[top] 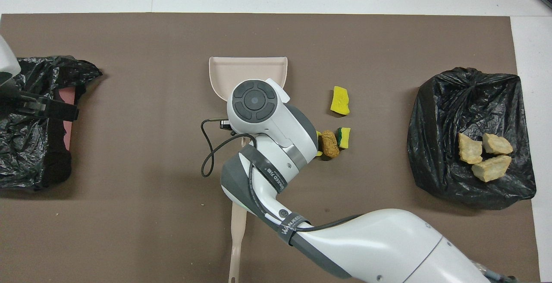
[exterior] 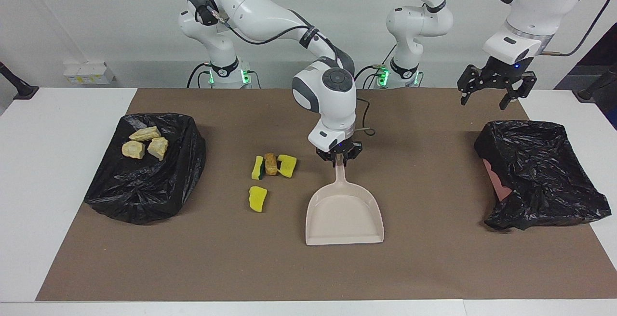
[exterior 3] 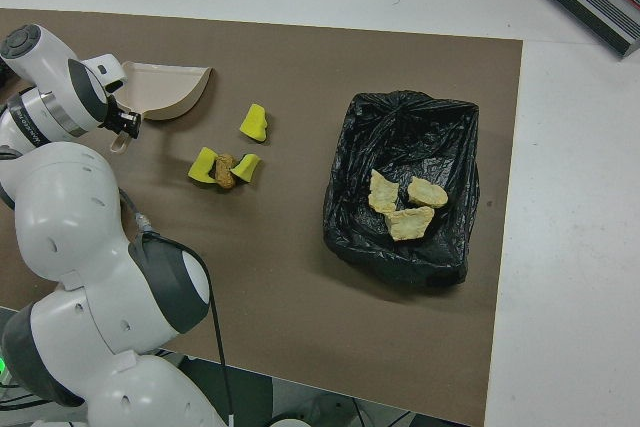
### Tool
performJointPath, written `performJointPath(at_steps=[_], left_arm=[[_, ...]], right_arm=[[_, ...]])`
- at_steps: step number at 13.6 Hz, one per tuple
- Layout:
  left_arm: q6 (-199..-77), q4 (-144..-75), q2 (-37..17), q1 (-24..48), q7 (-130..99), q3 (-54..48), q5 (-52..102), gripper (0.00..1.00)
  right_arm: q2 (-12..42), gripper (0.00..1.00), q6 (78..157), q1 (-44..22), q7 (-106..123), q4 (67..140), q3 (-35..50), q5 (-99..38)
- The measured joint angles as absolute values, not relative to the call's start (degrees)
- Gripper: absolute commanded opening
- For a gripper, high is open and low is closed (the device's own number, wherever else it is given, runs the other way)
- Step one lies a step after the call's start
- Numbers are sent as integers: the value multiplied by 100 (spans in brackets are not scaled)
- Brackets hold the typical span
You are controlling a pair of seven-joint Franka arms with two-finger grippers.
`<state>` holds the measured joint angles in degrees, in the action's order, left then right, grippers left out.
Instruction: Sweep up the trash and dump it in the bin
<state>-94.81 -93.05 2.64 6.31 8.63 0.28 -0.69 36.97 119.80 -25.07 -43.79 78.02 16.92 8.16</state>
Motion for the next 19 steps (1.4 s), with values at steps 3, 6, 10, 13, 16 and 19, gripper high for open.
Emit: performJointPath(at_steps=[3,6,10,13,16,19], left_arm=[[-9443,-9305,264,631,862,31,-69,100],[-9461,-9305,264,631,862,31,-69,100],[-9613,-9305,180,635,862,-6,-69,100],[-9848,-9305,-21,666,864,-77,-70,100],[-10059,-9306,-259,902,865,-117,-71,100],[-10222,-9308,-514,1263,810,-134,-72,100]], right_arm=[[3913,0,11965,-2632,-4571,7478,1671,827],[3918,10,11984,-2642,-4571,7469,1670,826],[3917,40,12163,-2621,-4572,7591,1671,816],[3879,100,12244,-2590,-4573,7607,1669,815],[3661,100,12247,-2463,-4572,7609,1669,815],[3497,100,12050,-2314,-4572,7625,1669,815]])
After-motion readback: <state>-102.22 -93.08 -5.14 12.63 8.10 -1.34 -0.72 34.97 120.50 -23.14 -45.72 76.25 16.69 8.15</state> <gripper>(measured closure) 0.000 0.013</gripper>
